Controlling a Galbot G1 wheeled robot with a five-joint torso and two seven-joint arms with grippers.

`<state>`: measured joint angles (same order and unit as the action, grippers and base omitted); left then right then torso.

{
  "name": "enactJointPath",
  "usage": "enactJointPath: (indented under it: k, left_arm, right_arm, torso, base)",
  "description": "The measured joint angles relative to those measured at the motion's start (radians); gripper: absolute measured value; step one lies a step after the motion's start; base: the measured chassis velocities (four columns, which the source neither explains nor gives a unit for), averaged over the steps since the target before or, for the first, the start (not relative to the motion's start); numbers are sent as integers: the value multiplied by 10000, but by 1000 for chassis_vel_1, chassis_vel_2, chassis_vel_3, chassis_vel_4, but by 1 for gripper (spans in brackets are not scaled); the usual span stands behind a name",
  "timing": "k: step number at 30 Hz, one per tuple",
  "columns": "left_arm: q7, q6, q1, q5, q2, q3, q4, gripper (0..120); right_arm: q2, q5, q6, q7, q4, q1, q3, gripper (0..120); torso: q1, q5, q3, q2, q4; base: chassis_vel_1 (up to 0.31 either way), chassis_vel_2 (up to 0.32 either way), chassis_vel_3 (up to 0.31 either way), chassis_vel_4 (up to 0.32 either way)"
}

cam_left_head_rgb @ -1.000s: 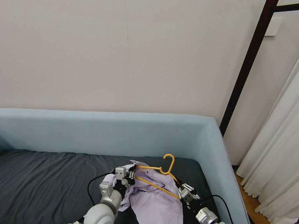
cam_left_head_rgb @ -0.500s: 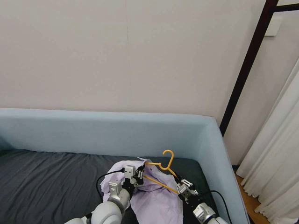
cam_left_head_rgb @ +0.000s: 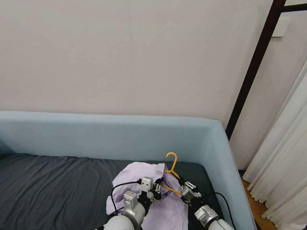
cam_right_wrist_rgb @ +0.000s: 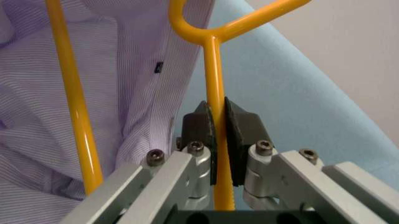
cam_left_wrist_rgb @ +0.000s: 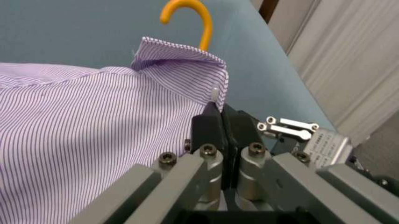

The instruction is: Pick up the clothes from the sofa and hang them on the clothes hanger.

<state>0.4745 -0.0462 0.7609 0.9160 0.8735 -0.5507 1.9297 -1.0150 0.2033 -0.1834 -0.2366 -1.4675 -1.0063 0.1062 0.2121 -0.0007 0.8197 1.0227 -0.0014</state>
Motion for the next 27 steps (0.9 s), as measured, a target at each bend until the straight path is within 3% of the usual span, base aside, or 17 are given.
enactJointPath:
  k: [10,16,21,27]
  left_arm:
    - [-82,-19,452,-240,-186,75,-265,0]
    - [4,207,771,-319,-348,231,-188,1]
    - [377,1112,1274,-698,-820,670,525,25]
    - [231,1070,2134,-1679,-1813,1200,1045,43]
  right_arm:
    - [54,430,-387,33,-291,-234,-405,4]
    - [29,1494,-846,-12,-526,-488,-749,4]
    - [15,1576,-999,-180,-549,-522,-925,4]
    - [-15,1700,-1175,-295,-468,-446,-1015,4]
  torso:
    - [0,-1,0,1,2]
    - [0,-2,0,0,1]
    - [0,-2,-1,0,0]
    - [0,-3,-1,1,2]
  base:
    - [0,0,0,0]
    - [0,0,0,0]
    - [0,0,0,0]
    - [0,0,0,0]
